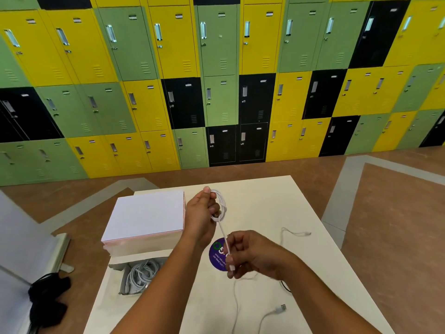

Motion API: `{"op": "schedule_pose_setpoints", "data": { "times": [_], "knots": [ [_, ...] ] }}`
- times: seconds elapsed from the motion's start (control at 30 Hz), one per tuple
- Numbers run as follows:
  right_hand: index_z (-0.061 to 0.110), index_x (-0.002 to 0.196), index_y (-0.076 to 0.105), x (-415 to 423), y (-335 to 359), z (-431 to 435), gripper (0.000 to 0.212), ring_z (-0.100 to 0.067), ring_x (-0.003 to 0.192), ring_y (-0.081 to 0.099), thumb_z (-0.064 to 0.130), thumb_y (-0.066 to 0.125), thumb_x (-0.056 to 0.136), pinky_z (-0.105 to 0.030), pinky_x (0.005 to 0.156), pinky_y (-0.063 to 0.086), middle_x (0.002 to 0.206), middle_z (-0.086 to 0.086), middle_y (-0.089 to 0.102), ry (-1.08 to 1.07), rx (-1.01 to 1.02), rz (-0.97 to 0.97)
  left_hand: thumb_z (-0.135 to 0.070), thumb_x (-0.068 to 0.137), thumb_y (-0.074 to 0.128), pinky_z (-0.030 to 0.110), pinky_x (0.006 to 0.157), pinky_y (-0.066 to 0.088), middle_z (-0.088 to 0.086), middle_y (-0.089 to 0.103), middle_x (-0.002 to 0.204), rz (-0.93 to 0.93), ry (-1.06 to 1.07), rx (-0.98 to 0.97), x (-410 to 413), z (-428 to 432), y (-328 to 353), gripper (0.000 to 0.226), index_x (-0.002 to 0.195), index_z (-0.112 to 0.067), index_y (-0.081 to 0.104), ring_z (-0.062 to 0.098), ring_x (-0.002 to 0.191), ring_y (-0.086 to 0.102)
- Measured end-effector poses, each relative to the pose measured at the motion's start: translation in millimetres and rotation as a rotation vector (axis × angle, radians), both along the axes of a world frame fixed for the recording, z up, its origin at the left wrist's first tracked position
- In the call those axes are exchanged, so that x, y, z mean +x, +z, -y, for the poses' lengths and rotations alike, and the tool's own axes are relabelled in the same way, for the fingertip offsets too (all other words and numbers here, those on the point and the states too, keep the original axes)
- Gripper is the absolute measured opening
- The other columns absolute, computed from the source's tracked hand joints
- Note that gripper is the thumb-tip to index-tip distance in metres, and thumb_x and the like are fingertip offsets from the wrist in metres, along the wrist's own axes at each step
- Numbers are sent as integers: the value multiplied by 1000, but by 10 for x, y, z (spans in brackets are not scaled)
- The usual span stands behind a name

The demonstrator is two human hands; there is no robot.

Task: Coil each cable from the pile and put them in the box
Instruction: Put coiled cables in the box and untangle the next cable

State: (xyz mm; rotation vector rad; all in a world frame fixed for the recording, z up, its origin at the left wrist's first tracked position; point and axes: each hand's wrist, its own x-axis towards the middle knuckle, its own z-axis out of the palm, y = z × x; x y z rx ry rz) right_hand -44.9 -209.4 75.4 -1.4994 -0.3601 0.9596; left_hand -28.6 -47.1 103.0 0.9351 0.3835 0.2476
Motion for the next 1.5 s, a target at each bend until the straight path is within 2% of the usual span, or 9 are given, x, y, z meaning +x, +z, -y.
{"op": "schedule_pose_setpoints", "data": {
  "times": [0.17,0.3,0.43,0.6,0.93,1.07,1.27,1.37,1.5],
  "knots": [
    [21,119,59,117,26,-75,51,-29,101,70,5,80,76,-30,75,61,106,-7,72,9,-286,287,-20,107,44,16,46,30,-2,48,64,7,-3,108,-14,89,-70,30,83,-7,58,7,51,33],
    [30,129,52,146,-9,-109,71,-25,108,69,27,86,67,-41,91,59,110,3,74,-111,-111,189,-26,107,45,18,46,35,-4,45,59,5,12,330,-41,127,-143,34,80,-11,58,7,52,36],
    [21,124,55,90,28,-150,47,-24,93,75,24,79,84,-33,81,59,103,-4,76,-203,-76,133,-33,106,45,21,53,42,-6,51,60,1,-8,495,-82,196,-179,34,82,-14,61,4,52,42],
    [7,121,57,107,40,-163,35,-34,83,74,21,71,93,-39,76,57,98,-16,75,-383,69,4,-32,106,45,24,56,46,-5,54,59,43,-56,505,-121,215,-170,34,81,-13,60,9,57,48],
    [-1,111,68,59,53,-255,18,-36,87,71,7,62,96,-50,86,59,97,-18,73,-451,184,-166,-37,105,46,29,57,43,-4,44,54,58,-29,474,-100,250,-233,36,77,-21,62,11,54,41],
    [-2,103,69,68,123,-249,17,-31,70,68,-6,59,90,-38,66,56,84,-16,72,-420,113,-85,-33,106,44,25,52,44,0,43,55,47,-8,379,-105,260,-257,38,81,-12,62,11,53,43],
    [4,91,64,149,113,-239,21,-13,48,28,2,43,94,-30,52,33,57,-3,40,-556,115,-43,-27,106,45,28,64,50,2,50,62,80,10,260,-85,255,-319,35,83,-9,64,14,62,54],
    [7,99,71,153,90,-230,18,-11,48,39,20,58,100,-31,54,41,53,6,45,-555,42,168,-26,107,44,31,74,56,6,59,68,98,11,238,-117,250,-296,35,89,-6,66,19,74,64],
    [9,100,72,172,81,-231,13,-9,47,50,19,65,96,-27,52,47,50,13,58,-693,-9,301,-24,106,44,33,79,58,1,65,66,110,17,211,-151,266,-258,34,93,-2,66,18,77,68]
  ]
}}
